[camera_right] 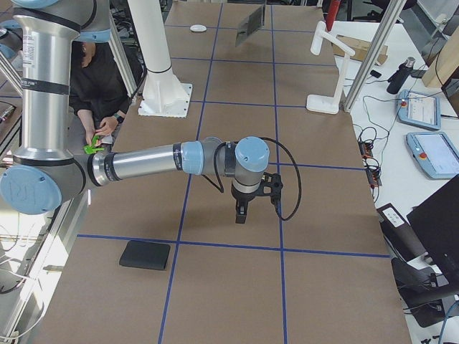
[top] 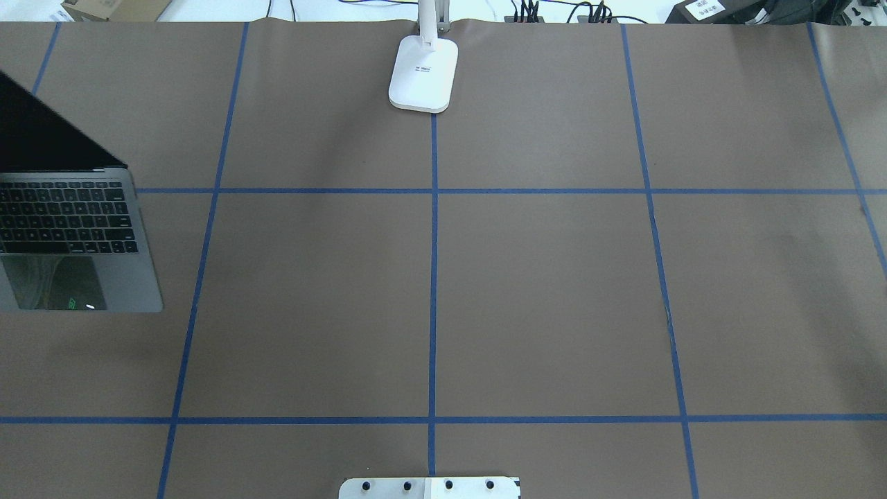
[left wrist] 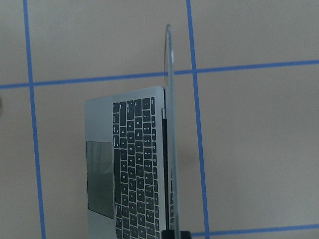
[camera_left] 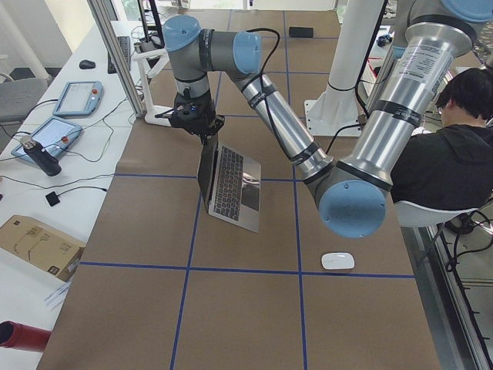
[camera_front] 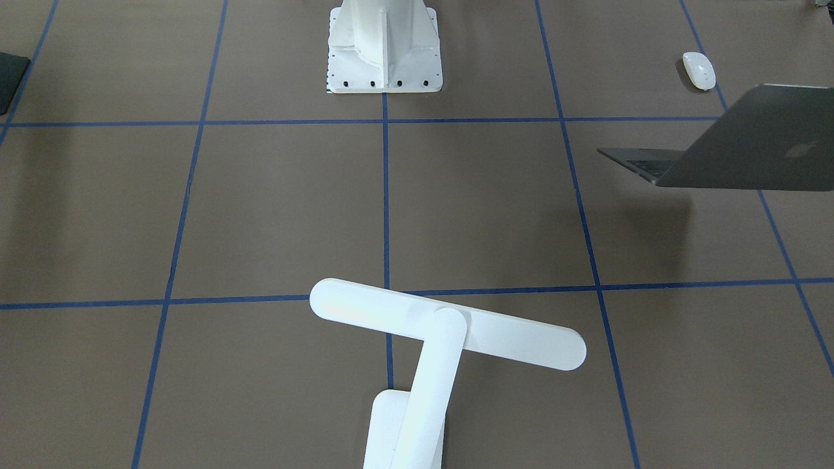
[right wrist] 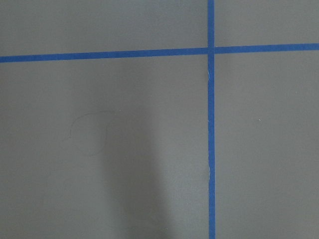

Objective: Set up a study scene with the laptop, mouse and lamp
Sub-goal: 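Lower the silver laptop onto the table beside the lamp with the left gripper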

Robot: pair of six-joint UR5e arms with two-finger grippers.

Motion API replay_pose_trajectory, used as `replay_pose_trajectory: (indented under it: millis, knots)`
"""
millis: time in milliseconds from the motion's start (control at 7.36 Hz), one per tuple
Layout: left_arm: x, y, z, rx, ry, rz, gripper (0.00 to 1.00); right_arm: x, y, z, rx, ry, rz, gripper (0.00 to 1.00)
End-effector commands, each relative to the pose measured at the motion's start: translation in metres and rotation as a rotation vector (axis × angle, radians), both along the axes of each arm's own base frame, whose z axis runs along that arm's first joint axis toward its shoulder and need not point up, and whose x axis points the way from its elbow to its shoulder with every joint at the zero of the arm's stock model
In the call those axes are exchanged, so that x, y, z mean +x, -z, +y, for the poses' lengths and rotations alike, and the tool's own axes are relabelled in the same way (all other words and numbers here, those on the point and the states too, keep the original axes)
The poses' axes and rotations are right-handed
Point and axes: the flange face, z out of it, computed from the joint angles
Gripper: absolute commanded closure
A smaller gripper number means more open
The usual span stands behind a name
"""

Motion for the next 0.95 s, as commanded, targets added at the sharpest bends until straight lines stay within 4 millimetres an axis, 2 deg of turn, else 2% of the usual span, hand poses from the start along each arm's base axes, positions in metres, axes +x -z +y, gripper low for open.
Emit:
replay_pose_trajectory:
  millis: [0,136,272,408,544,680,816]
  knots:
    - [0.067,0.056,0.006,-0.073,0.040,0.023,1.00,0.000,-0.003,-0.001,-0.008,0.000,0.000,0.01]
    - [0.099,0.076,0.012,-0.097,0.040,0.030,1.00,0.000,-0.007,-0.001,-0.017,-0.001,-0.003,0.01]
    - [0.145,0.097,0.019,-0.134,0.017,0.030,1.00,-0.001,-0.007,-0.001,-0.019,-0.001,-0.006,0.01]
    - [0.175,0.116,0.023,-0.146,0.001,0.032,1.00,-0.001,-0.007,-0.001,-0.019,-0.001,-0.007,0.01]
    - [0.198,0.126,0.027,-0.150,-0.026,0.029,1.00,0.000,-0.009,0.000,-0.022,-0.001,-0.005,0.01]
    - [0.219,0.137,0.021,-0.144,-0.036,0.005,1.00,-0.001,-0.009,0.000,-0.022,-0.001,-0.007,0.01]
    - [0.251,0.147,0.014,-0.142,-0.050,-0.042,1.00,-0.001,-0.009,0.000,-0.023,-0.001,-0.007,0.01]
